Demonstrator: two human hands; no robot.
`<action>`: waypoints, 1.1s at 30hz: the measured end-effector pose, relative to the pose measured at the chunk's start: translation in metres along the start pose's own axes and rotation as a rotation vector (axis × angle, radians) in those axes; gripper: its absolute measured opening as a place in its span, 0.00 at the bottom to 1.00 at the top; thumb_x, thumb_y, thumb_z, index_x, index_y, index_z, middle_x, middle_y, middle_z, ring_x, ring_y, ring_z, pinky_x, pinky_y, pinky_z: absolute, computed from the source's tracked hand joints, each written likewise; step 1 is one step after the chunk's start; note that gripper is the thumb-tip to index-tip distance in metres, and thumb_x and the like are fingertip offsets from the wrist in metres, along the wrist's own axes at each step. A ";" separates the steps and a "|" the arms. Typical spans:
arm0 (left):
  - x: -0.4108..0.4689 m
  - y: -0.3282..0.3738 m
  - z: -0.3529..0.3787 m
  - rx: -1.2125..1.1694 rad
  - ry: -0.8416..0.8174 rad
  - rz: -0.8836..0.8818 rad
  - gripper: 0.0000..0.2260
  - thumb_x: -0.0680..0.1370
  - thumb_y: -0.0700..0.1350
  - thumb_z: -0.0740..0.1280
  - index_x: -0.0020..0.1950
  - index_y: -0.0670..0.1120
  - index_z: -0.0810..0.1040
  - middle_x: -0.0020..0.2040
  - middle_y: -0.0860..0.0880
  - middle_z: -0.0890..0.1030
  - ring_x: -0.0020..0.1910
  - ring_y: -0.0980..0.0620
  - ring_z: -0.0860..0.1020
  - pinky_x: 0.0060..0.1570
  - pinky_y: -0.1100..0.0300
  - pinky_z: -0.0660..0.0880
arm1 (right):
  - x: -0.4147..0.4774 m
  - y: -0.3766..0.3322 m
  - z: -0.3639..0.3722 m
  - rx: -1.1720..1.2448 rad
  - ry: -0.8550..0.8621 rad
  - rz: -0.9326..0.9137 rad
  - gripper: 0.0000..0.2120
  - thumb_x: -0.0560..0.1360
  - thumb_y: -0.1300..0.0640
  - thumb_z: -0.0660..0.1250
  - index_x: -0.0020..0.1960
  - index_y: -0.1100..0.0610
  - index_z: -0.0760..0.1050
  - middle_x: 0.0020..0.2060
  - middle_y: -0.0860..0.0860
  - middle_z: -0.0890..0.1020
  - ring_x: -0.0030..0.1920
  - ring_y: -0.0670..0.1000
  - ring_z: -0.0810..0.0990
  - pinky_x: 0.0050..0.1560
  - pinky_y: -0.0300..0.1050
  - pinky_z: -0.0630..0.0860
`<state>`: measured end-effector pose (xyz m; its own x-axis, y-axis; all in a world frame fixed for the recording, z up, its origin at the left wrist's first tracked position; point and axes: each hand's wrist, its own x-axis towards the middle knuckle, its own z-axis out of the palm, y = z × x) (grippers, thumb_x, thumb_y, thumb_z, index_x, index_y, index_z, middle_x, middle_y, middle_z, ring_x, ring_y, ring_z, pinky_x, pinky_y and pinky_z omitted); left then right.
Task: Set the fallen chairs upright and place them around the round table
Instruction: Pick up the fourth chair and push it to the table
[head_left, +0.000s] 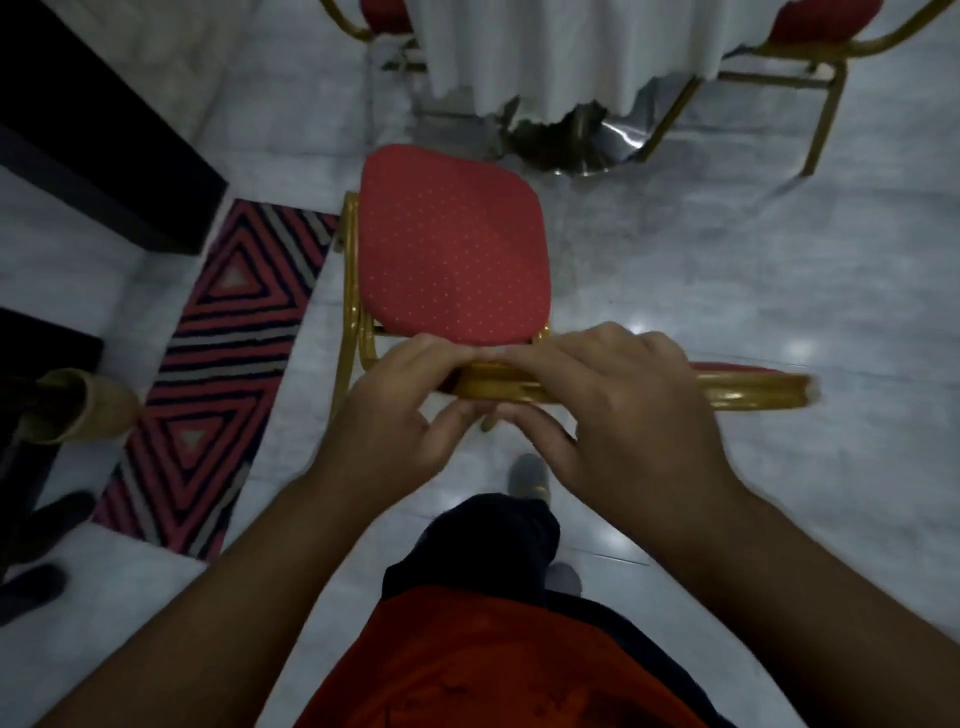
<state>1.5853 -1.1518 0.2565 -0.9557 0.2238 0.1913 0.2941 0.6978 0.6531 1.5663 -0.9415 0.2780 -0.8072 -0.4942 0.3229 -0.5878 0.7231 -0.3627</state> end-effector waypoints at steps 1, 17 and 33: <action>-0.006 -0.001 -0.009 0.002 -0.005 -0.036 0.12 0.78 0.42 0.73 0.61 0.44 0.81 0.52 0.50 0.81 0.51 0.56 0.77 0.53 0.65 0.73 | -0.001 -0.008 0.001 -0.019 -0.011 0.000 0.18 0.79 0.43 0.64 0.65 0.47 0.78 0.54 0.45 0.84 0.52 0.52 0.80 0.50 0.49 0.66; -0.029 0.002 -0.053 0.530 0.147 -0.012 0.24 0.75 0.73 0.60 0.49 0.55 0.81 0.45 0.56 0.80 0.43 0.52 0.76 0.43 0.54 0.68 | -0.008 -0.011 0.024 0.227 -0.057 0.178 0.16 0.74 0.38 0.63 0.52 0.49 0.74 0.43 0.45 0.75 0.43 0.49 0.73 0.45 0.52 0.73; 0.015 -0.134 -0.101 0.245 0.367 0.107 0.19 0.70 0.70 0.73 0.40 0.54 0.82 0.35 0.57 0.77 0.34 0.53 0.75 0.31 0.56 0.70 | 0.106 -0.047 0.069 0.167 -0.033 0.135 0.14 0.73 0.39 0.69 0.51 0.48 0.78 0.42 0.39 0.73 0.44 0.43 0.72 0.44 0.42 0.71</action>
<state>1.5301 -1.3102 0.2460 -0.8479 0.0785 0.5243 0.3439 0.8341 0.4313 1.5043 -1.0608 0.2693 -0.8789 -0.4159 0.2338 -0.4730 0.6952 -0.5413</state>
